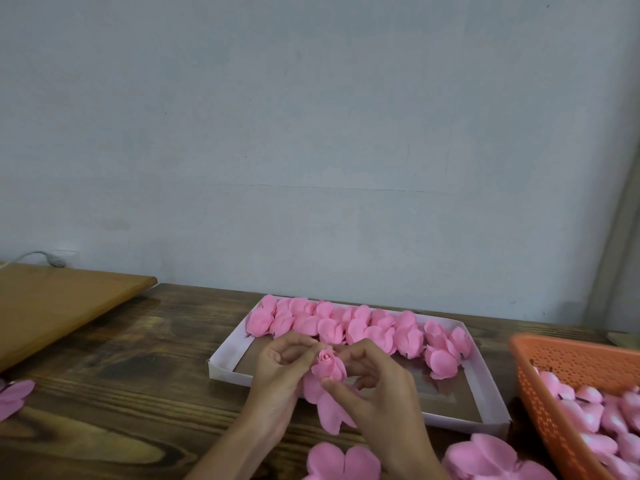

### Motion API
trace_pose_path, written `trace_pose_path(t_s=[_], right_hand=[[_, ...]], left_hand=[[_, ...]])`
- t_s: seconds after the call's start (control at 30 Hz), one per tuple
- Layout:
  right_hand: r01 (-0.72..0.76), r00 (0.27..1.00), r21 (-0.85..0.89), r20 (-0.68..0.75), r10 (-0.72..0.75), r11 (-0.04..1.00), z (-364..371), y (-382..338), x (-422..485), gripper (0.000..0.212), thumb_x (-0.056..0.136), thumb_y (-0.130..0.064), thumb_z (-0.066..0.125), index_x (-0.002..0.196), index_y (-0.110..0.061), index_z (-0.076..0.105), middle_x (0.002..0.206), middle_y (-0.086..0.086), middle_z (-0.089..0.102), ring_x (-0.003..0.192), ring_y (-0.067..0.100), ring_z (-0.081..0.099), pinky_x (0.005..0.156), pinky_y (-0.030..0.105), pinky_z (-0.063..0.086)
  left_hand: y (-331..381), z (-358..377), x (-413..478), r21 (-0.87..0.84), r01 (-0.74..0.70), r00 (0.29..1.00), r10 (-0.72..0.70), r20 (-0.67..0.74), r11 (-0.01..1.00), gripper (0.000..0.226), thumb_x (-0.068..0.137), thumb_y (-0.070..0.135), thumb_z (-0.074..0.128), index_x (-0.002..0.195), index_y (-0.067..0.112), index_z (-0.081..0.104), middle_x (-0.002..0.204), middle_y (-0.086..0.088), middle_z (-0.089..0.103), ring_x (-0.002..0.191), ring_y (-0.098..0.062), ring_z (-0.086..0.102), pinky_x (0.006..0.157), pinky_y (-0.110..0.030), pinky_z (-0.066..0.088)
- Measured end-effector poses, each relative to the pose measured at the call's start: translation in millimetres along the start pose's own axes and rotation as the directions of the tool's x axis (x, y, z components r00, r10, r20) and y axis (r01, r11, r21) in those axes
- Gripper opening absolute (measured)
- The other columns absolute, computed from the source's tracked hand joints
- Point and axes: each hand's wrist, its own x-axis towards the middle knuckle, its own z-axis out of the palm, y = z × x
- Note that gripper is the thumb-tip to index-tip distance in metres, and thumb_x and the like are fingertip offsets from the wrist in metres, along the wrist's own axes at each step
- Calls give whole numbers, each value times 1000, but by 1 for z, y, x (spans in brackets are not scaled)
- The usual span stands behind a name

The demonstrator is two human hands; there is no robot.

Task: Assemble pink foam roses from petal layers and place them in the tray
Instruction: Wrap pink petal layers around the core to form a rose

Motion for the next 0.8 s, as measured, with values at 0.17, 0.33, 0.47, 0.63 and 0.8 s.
trace_pose_path(t_s=[0.17, 0.33, 0.47, 0.63, 0.8], right_hand=[[-51, 996, 144, -58, 60, 988, -6, -1, 5, 31, 76, -5, 89, 85, -28, 69, 81, 0, 77, 78, 16, 74, 65, 28, 59], [-122, 981, 348, -99, 166, 929, -20, 0, 11, 32, 75, 4, 87, 97, -9, 68, 92, 8, 80, 89, 23, 78, 74, 29, 62], [-178, 973, 446, -53, 224, 877, -19, -1, 11, 46, 79, 10, 81, 117, -10, 64, 98, 10, 81, 96, 23, 78, 75, 24, 61], [-196, 967, 493, -43, 249, 847, -20, -3, 12, 54, 82, 7, 79, 126, -20, 64, 105, 8, 80, 102, 20, 77, 79, 23, 60], [-193, 970, 538, -19, 241, 820, -23, -8, 11, 52, 83, 3, 79, 127, -18, 63, 107, 8, 80, 103, 21, 76, 81, 24, 61]], left_hand=[[-1, 0, 2, -44, 16, 998, -13, 55, 999, 62, 69, 24, 91, 124, 6, 69, 123, -18, 75, 115, -29, 73, 92, -39, 61], [-3, -2, 3, 72, 90, 990, -97, 99, 993, 66, 71, 27, 93, 130, 9, 70, 120, -23, 74, 115, -37, 72, 91, -42, 59], [-6, -5, 3, 153, 93, 991, -107, 84, 984, 55, 70, 30, 94, 118, 10, 77, 116, -21, 76, 112, -39, 73, 91, -41, 60], [-1, -2, 3, 184, 155, 977, -178, 116, 971, 73, 71, 45, 94, 133, 15, 69, 127, -10, 75, 123, -27, 69, 104, -46, 54], [-3, 0, 3, 210, 186, 974, -208, 90, 960, 59, 59, 43, 101, 109, 17, 81, 113, -16, 78, 106, -30, 75, 79, -32, 60]])
